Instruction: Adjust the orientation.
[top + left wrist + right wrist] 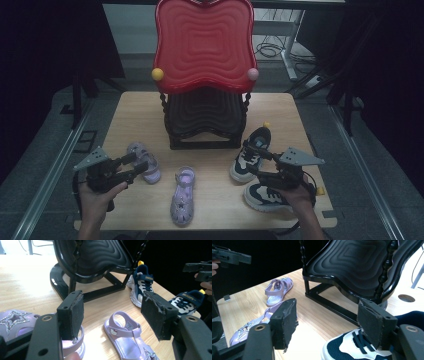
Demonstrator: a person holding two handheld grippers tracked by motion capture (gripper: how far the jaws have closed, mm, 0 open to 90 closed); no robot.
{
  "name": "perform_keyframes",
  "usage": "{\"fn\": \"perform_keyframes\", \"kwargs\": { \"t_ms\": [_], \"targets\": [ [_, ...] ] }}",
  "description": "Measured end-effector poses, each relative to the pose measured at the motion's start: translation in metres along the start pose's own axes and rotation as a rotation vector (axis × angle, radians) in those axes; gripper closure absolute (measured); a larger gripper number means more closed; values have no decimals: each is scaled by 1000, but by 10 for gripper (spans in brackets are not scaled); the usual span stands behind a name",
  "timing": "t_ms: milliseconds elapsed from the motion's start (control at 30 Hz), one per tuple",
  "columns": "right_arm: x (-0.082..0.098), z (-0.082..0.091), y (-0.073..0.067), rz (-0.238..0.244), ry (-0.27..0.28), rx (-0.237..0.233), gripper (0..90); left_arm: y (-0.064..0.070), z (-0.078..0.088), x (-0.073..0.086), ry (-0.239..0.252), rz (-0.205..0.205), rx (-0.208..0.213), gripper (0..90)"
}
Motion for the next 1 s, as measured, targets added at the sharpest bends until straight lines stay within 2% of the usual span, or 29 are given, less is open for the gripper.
{"fn": "perform_keyframes", "kwargs": {
  "t_ms": [267,333,500,567,633,700,733,867,1000],
  "targets": [
    [9,-6,3,-38,-41,-11,342,1,-4,6,-20,16,-2,369],
    [11,-7,3,-45,-41,-14,342,0,-4,6,-21,15,-6,410],
    [9,-10,0,-17,-53,-8,348,6,-2,7,-29,-9,-9,551],
    [7,-9,-6,-5,-51,-13,348,13,3,2,9,-22,-10,636],
    [7,-7,-9,-4,-45,-10,348,12,7,-4,57,-12,-46,741],
    [7,-5,-9,-6,-43,-2,349,11,8,-6,73,-7,-50,813],
    [6,-4,-7,-5,-40,6,353,10,12,-12,99,-11,-61,844],
    [6,-1,-3,-21,-38,20,357,10,16,-17,126,-22,-62,898],
    [10,-2,0,-38,-50,26,364,7,11,-13,110,-12,-64,899]
  ]
}}
Point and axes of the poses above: each handheld gripper's, and its own axes: z roughly backward along the jaws, x roughly out of its underside, y roughly to its right, the point moved 10 cm from there along -z, roughly forward along the jaws, and after that the axes turned 3 degrees about y, right-handed, at the moved point
